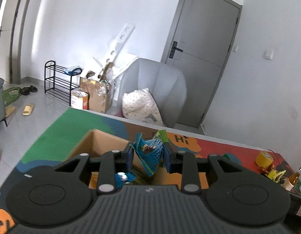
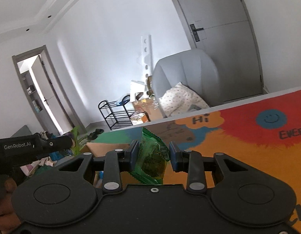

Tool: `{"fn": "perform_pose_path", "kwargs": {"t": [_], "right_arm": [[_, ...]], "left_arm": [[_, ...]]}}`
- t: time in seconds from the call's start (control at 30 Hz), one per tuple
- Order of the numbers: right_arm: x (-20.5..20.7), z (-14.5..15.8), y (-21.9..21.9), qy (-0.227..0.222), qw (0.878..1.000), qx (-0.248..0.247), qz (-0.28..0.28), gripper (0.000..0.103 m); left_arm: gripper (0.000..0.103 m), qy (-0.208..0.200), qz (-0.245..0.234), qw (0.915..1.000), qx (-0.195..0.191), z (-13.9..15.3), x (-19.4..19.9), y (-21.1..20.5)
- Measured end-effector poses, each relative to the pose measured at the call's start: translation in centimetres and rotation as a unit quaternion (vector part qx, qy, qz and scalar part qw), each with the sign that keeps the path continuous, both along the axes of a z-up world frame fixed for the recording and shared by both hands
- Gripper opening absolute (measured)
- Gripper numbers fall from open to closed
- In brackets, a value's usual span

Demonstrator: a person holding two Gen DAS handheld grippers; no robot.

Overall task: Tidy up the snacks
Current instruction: 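Carry the green pack and blue pack over the box with both tools, then open both tools to drop the packs into the box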

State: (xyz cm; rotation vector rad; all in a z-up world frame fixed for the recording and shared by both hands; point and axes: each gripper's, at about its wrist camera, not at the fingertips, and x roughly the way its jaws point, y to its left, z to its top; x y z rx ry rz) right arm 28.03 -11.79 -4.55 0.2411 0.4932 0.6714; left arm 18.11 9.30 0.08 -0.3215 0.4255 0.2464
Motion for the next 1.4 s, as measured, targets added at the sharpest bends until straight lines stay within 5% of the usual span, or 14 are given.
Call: {"fn": "perform_pose_path", "kwargs": {"t": [0.83,1.17,1.4], "right_arm": [[-5.2,1.7,6.4,-0.020,0.997,-0.027,0.074,0.032],[-7.2,1.6,7.4,0.007,0.994,-0.021,0.106,0.042],[-8.6,2.7,6.3,-0.008,0.996,-0.021,0.090,0.053]], "left_arm": [[0.035,0.023,0.029,0.9988,-0.034,-2.1,-5.7,5.5],[0.075,0.019,0.055,0.9976,-0.037,-2.1,-7.9,6.5],[0.088,0.016,0.063,0.9972,-0.038,-1.9,-9.6,6.5]]}}
